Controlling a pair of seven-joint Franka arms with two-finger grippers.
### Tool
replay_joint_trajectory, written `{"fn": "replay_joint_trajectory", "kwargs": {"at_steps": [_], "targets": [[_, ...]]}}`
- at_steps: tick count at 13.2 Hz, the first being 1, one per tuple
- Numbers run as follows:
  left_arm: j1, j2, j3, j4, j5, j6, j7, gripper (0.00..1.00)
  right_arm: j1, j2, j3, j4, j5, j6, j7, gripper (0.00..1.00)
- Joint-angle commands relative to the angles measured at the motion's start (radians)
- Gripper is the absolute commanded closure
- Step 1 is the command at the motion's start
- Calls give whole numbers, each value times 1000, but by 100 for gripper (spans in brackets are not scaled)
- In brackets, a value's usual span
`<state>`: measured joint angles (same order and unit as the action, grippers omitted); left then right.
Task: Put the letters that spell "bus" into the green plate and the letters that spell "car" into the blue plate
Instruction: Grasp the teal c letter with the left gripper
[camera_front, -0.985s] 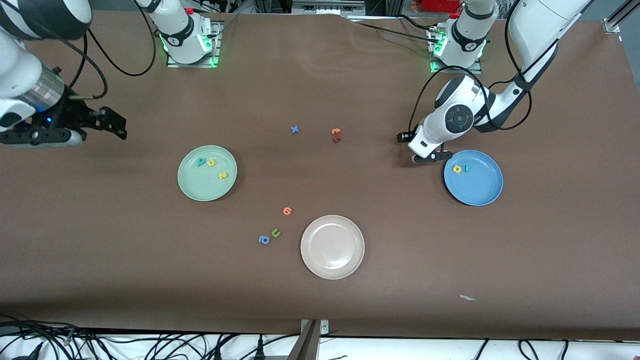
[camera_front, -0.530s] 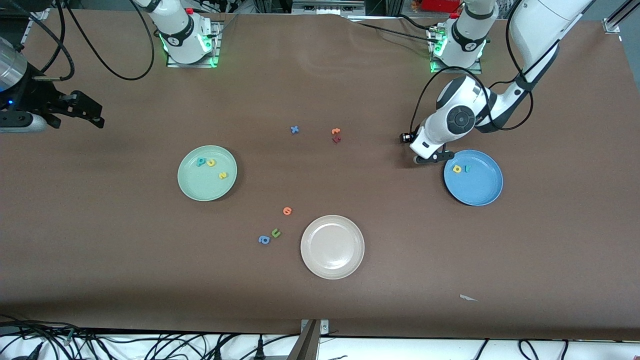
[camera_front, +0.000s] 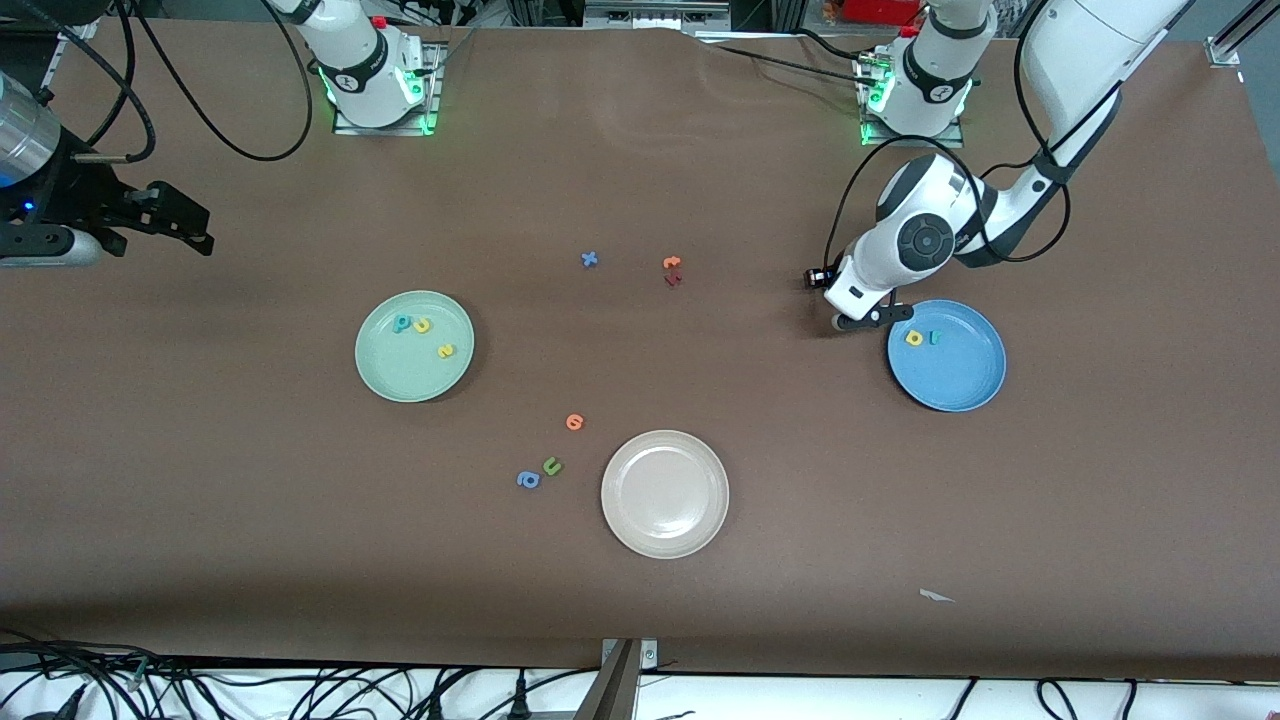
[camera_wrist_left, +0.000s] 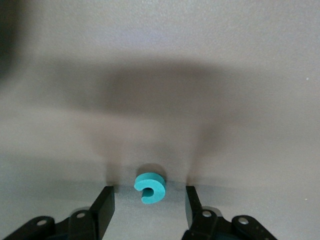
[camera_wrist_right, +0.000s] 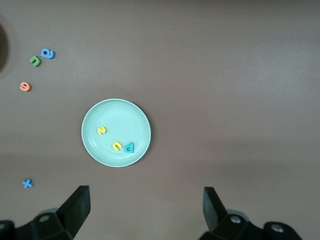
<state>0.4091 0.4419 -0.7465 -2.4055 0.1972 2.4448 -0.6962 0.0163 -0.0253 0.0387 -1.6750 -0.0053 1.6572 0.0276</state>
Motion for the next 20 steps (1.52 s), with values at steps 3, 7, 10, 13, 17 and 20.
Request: {"fn": "replay_joint_trajectory", "kwargs": {"at_steps": [3, 7, 10, 13, 17, 20], "targets": [[-10, 8, 4, -4, 27, 11, -29, 62, -29, 15, 7, 24, 18, -27, -2, 0], [-10, 8, 4, -1, 27, 11, -26, 84, -30, 15, 7, 26, 18, -25, 0, 0], [-10, 8, 4, 0, 42, 11, -26, 92, -27, 15, 10, 28, 18, -19, 0, 0], [-10, 9, 4, 0, 42, 8, -26, 92, -27, 15, 10, 28, 22, -27, 0, 0], [-6, 9, 6, 0, 44, 8, -19, 90, -27, 11, 10, 26, 22, -27, 0, 0], [-1, 14, 32, 0, 99, 8, -17, 89, -27, 11, 12, 26, 22, -27, 0, 0]]}}
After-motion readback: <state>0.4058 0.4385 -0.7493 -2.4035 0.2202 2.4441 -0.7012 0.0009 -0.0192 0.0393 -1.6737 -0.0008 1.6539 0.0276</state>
